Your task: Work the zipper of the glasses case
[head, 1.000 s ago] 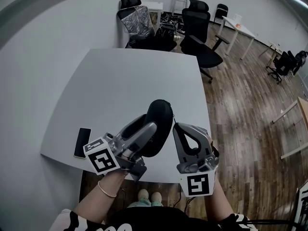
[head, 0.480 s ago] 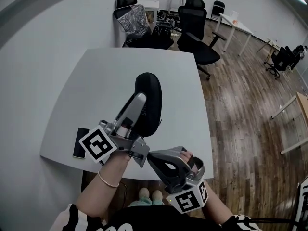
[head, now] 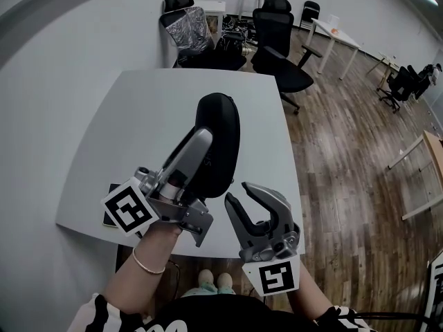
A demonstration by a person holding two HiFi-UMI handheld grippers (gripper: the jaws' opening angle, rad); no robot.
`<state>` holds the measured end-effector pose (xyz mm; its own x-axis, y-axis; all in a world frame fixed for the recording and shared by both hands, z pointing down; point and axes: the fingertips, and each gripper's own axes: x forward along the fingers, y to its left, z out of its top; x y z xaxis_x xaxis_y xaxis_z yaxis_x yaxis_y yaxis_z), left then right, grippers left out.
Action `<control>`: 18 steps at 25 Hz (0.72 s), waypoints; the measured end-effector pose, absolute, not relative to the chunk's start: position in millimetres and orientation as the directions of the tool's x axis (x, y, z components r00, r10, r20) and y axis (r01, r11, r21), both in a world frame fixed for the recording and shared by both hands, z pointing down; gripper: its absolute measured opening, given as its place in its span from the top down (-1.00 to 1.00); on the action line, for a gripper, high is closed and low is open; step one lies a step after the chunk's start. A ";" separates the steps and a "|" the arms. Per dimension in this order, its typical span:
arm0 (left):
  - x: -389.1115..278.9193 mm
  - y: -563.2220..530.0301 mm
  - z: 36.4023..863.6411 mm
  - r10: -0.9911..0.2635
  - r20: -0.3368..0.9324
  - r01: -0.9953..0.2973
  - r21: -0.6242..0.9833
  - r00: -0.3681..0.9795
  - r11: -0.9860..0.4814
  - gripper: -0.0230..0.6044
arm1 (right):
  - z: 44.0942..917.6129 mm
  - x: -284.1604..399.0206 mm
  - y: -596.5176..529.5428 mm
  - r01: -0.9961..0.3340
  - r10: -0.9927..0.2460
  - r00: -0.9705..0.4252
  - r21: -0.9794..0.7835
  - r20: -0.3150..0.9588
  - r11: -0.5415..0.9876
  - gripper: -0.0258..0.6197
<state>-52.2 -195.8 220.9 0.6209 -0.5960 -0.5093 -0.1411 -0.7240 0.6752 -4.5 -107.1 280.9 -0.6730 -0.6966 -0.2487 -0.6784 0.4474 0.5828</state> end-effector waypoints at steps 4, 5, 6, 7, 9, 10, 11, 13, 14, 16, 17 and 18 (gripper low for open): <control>-51.6 -191.5 216.1 -0.589 -0.515 -0.150 0.660 0.622 -0.736 0.07 | 277.3 -10.8 -106.9 -0.630 -0.703 -0.661 0.704 -0.264 0.328 0.60; -51.8 -190.5 214.6 -0.585 -0.518 -0.146 0.659 0.624 -0.738 0.07 | 275.6 -10.0 -107.1 -0.626 -0.706 -0.654 0.718 -0.272 0.303 0.60; -51.5 -189.6 212.9 -0.582 -0.520 -0.143 0.657 0.625 -0.740 0.07 | 273.7 -9.3 -106.9 -0.620 -0.707 -0.651 0.732 -0.278 0.283 0.60; -50.8 -189.0 211.3 -0.580 -0.520 -0.144 0.654 0.627 -0.742 0.07 | 271.9 -8.7 -106.4 -0.615 -0.705 -0.650 0.742 -0.284 0.269 0.60; -50.2 -188.2 210.0 -0.581 -0.516 -0.157 0.648 0.629 -0.745 0.07 | 270.2 -8.1 -105.5 -0.609 -0.701 -0.652 0.750 -0.290 0.257 0.60; -50.9 -188.2 210.1 -0.583 -0.514 -0.162 0.647 0.630 -0.745 0.07 | 269.3 -8.2 -105.1 -0.609 -0.700 -0.651 0.752 -0.294 0.251 0.60; -52.0 -188.5 210.2 -0.584 -0.511 -0.166 0.646 0.630 -0.745 0.07 | 267.3 -8.6 -104.4 -0.612 -0.698 -0.649 0.753 -0.303 0.242 0.63; -53.4 -189.0 209.2 -0.585 -0.506 -0.176 0.642 0.634 -0.746 0.07 | 260.8 -9.7 -101.8 -0.616 -0.691 -0.647 0.756 -0.323 0.224 0.74; -52.9 -188.8 208.3 -0.585 -0.504 -0.178 0.641 0.635 -0.747 0.07 | 258.3 -10.1 -100.6 -0.613 -0.686 -0.650 0.759 -0.327 0.219 0.74; -52.3 -188.3 207.8 -0.589 -0.503 -0.182 0.642 0.633 -0.744 0.07 | 256.5 -10.0 -99.8 -0.605 -0.683 -0.654 0.767 -0.325 0.213 0.74; -52.5 -187.8 207.7 -0.590 -0.504 -0.182 0.643 0.631 -0.744 0.07 | 256.3 -9.7 -99.8 -0.606 -0.685 -0.652 0.767 -0.326 0.213 0.74; -52.0 -186.5 206.4 -0.586 -0.509 -0.174 0.643 0.630 -0.746 0.07 | 256.1 -9.1 -99.7 -0.610 -0.687 -0.649 0.763 -0.328 0.212 0.74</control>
